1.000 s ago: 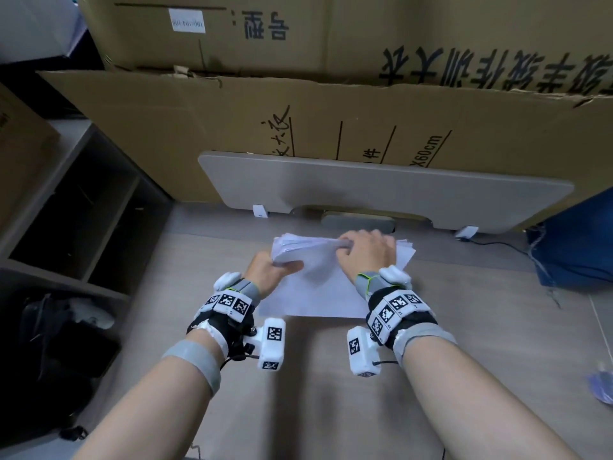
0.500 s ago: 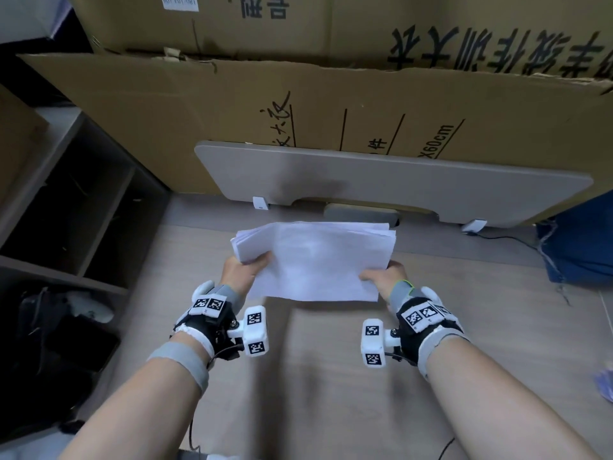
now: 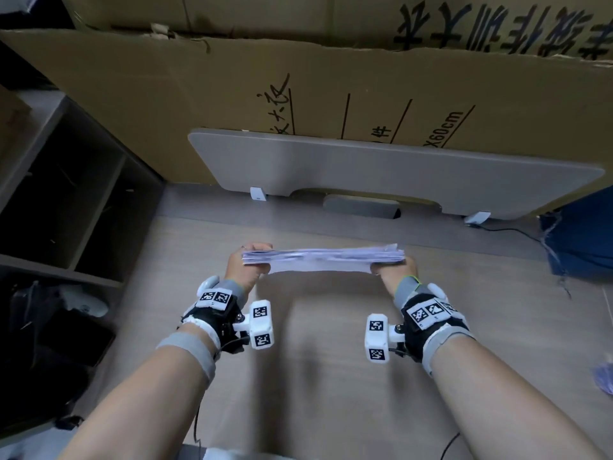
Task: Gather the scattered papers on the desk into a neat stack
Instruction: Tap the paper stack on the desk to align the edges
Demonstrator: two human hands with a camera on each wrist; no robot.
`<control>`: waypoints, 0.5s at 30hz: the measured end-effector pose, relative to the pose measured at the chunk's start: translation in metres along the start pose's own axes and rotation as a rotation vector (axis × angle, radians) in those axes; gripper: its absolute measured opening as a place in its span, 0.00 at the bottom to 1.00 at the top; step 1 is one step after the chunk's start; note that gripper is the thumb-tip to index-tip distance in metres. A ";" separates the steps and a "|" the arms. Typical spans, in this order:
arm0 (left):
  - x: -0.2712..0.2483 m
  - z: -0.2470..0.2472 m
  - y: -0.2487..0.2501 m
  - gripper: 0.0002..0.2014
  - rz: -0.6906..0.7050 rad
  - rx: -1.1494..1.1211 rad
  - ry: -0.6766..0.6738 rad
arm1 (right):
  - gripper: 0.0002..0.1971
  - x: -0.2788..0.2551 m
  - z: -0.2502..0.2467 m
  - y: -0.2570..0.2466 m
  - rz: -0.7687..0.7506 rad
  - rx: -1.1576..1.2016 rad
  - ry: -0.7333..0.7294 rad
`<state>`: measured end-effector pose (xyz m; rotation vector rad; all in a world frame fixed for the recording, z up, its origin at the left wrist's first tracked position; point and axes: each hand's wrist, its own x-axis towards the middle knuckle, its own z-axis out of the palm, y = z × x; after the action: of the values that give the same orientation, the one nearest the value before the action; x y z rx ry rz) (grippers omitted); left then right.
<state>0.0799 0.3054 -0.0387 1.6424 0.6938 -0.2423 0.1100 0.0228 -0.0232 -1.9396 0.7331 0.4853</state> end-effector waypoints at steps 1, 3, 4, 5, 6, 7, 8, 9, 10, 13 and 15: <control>-0.001 0.003 -0.004 0.23 -0.005 -0.005 0.016 | 0.08 -0.003 0.001 0.002 0.017 0.116 -0.049; -0.001 0.006 -0.006 0.21 -0.021 -0.009 0.053 | 0.15 -0.004 -0.001 0.005 0.015 0.191 -0.049; 0.001 0.007 -0.005 0.20 -0.044 0.013 0.062 | 0.17 -0.004 -0.001 0.005 0.028 0.138 -0.020; 0.004 0.007 -0.003 0.18 -0.069 0.050 0.070 | 0.16 -0.004 -0.002 0.002 0.052 0.115 0.023; 0.005 0.005 0.003 0.16 -0.089 0.089 0.083 | 0.14 -0.003 -0.001 -0.004 0.050 0.078 0.048; 0.006 0.004 0.009 0.14 -0.097 0.104 0.106 | 0.10 -0.002 -0.001 -0.010 0.045 0.080 0.050; 0.006 0.005 0.017 0.13 -0.092 0.089 0.125 | 0.09 0.001 -0.002 -0.014 0.026 0.108 0.068; 0.006 0.006 0.025 0.13 -0.075 0.068 0.150 | 0.08 0.003 -0.002 -0.020 0.022 0.174 0.077; 0.004 0.006 0.032 0.14 -0.052 0.045 0.173 | 0.08 0.004 -0.004 -0.022 0.013 0.177 0.100; -0.002 0.003 0.036 0.16 -0.031 0.059 0.182 | 0.06 0.000 -0.005 -0.022 -0.005 0.210 0.159; -0.003 -0.001 0.021 0.18 -0.035 0.103 0.093 | 0.06 -0.006 -0.001 -0.016 0.020 0.163 0.119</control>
<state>0.0889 0.3044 -0.0195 1.7493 0.7918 -0.2310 0.1160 0.0290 -0.0089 -1.8217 0.8425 0.3133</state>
